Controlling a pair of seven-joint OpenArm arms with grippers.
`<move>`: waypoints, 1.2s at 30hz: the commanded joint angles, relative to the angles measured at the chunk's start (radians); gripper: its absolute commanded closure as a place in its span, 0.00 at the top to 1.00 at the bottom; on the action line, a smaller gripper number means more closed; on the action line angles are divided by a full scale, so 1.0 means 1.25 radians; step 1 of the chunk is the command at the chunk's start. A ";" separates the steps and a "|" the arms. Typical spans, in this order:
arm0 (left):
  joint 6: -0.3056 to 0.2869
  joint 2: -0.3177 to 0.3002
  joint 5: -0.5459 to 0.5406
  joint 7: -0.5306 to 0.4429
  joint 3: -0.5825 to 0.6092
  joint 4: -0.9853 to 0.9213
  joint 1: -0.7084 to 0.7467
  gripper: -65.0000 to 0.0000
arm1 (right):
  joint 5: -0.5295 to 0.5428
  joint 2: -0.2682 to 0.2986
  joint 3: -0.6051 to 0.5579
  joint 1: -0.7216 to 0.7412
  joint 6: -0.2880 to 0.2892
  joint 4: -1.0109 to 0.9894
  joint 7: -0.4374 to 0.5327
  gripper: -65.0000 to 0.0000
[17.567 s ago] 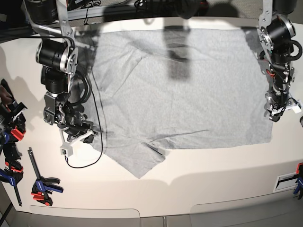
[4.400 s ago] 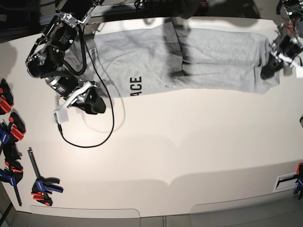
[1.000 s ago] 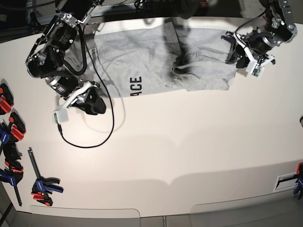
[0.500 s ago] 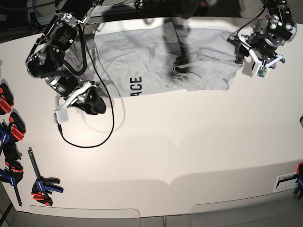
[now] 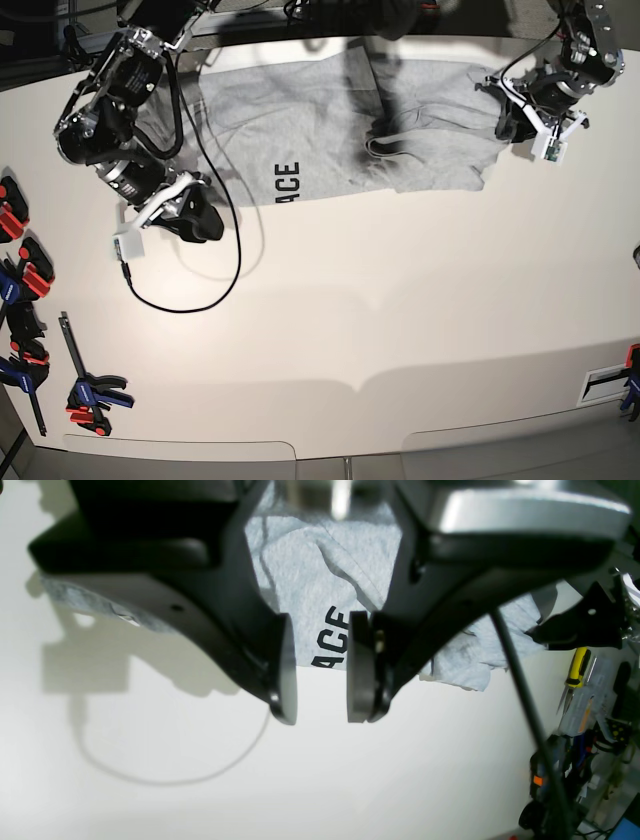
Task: Fold the T-shirt properly
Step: 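Fold the grasped end with the left gripper toward the printed text, then release the fold and lift the left gripper away from the shirt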
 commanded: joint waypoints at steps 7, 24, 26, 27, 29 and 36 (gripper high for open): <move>-0.007 -0.033 -0.145 0.041 -0.004 0.035 -0.002 0.00 | 0.024 0.004 -0.001 0.013 0.011 0.015 0.020 0.25; -0.078 -0.039 -0.378 0.096 -0.003 0.114 -0.016 0.00 | 0.024 0.004 -0.001 0.013 0.011 0.015 0.021 0.25; -0.078 -0.040 -0.378 0.096 0.003 0.114 -0.015 0.00 | 0.024 0.004 -0.001 0.013 0.011 0.015 0.021 0.25; -0.078 -0.039 -0.378 0.096 0.008 0.113 -0.015 0.00 | 0.024 0.004 -0.001 0.013 0.011 0.015 0.021 0.25; -0.078 -0.035 -0.378 0.096 0.026 0.113 -0.015 0.00 | 0.024 0.004 -0.001 0.013 0.011 0.015 0.021 0.25; -0.078 0.000 -0.265 0.040 0.139 0.105 -0.022 0.00 | 0.024 0.004 -0.001 0.013 0.011 0.015 0.021 0.25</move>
